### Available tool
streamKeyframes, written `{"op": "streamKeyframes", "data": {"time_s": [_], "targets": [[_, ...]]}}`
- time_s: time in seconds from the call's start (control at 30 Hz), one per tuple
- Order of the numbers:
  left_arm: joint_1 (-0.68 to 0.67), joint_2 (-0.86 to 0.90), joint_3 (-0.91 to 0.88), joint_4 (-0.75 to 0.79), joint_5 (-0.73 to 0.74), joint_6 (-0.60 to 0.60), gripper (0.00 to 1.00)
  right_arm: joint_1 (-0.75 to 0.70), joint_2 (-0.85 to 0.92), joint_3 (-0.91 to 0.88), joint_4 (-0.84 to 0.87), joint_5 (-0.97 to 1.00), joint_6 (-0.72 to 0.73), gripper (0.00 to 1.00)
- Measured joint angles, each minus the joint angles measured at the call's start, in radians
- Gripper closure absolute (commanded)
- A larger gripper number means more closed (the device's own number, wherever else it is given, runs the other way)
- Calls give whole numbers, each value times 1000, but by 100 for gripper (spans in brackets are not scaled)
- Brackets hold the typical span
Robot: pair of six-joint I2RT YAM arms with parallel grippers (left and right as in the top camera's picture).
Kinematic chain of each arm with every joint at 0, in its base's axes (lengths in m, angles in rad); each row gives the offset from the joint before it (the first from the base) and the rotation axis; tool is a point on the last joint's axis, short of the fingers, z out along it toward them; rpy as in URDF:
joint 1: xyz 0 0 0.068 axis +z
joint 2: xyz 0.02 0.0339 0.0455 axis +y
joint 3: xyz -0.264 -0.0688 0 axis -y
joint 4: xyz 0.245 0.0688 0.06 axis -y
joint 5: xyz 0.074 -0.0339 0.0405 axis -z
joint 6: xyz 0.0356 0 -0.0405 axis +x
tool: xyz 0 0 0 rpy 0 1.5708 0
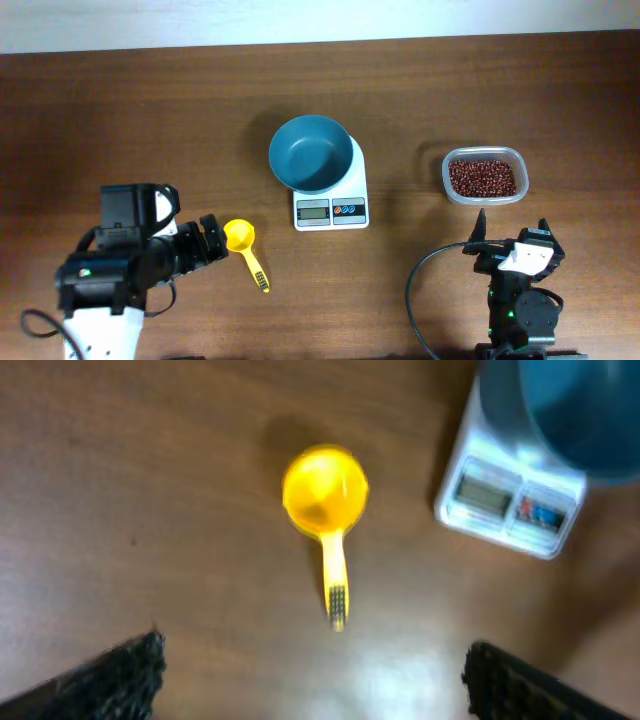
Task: Scoop item into bowl and weigh 50g on scale
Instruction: 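Reach the left gripper to the yellow scoop and grasp its handle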
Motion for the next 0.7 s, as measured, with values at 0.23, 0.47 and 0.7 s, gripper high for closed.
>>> {"op": "streamKeyframes", "data": {"time_s": [0.23,0.47,0.7], "targets": [[0,60,-212,278,-29,-97,11,0,0,0,0,0,0,1],[0,245,-228,378,-47,-125,34,0,0,0,0,0,0,1],[-25,441,-229,441,-60,-130,43,0,0,0,0,0,0,1]]}}
